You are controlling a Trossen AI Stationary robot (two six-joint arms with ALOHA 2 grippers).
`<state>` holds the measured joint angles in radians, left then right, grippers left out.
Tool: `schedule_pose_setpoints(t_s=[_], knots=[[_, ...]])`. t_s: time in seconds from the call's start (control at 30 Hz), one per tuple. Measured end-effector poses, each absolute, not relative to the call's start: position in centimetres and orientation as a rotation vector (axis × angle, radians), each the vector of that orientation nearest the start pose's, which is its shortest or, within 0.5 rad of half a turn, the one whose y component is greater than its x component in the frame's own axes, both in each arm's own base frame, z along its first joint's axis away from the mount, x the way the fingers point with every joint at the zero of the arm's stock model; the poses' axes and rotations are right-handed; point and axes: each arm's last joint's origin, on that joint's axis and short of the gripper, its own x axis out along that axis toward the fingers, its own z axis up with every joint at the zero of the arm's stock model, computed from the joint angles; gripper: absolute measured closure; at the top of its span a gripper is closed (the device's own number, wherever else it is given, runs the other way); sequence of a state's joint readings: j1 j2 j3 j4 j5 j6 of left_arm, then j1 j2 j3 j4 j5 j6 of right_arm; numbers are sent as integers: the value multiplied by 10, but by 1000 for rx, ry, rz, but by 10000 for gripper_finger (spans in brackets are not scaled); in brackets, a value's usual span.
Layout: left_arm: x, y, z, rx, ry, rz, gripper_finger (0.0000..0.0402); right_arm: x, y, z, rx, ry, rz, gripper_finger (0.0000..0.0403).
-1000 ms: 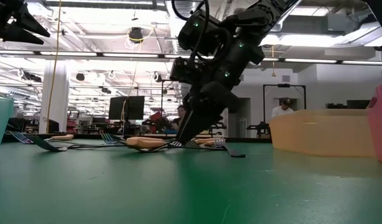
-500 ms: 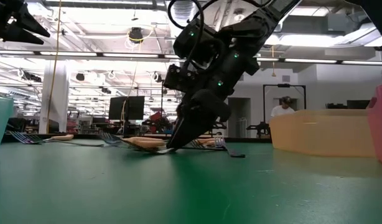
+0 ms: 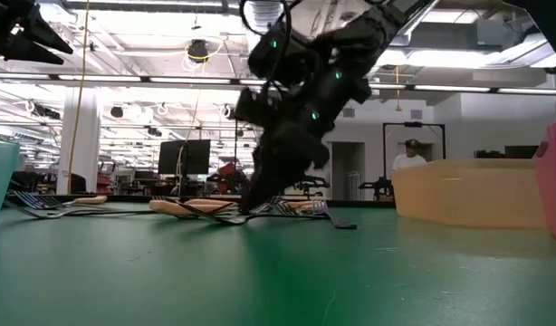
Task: Sort silverware by color (type)
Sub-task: Put the black fork into the pink bin
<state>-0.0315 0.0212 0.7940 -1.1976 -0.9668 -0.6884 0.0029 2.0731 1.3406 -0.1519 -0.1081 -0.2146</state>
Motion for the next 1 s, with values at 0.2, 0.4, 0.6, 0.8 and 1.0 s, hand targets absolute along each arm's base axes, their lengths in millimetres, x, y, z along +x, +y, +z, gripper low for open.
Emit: schedule_pose_setpoints(t_s=[0.2,0.4,0.6,0.8,1.0], knots=[[-33,25,288,-419,54,1004,243,434,25,153,-197,857,264,219],[-33,25,288,-419,54,1004,243,428,38,146,-241,905,313,219],[-33,25,288,-419,53,1004,243,422,37,137,-243,930,310,219],[-33,25,288,-419,54,1003,243,416,31,127,-240,922,298,219],[-33,25,288,-419,54,1004,243,413,20,123,-199,930,316,223]])
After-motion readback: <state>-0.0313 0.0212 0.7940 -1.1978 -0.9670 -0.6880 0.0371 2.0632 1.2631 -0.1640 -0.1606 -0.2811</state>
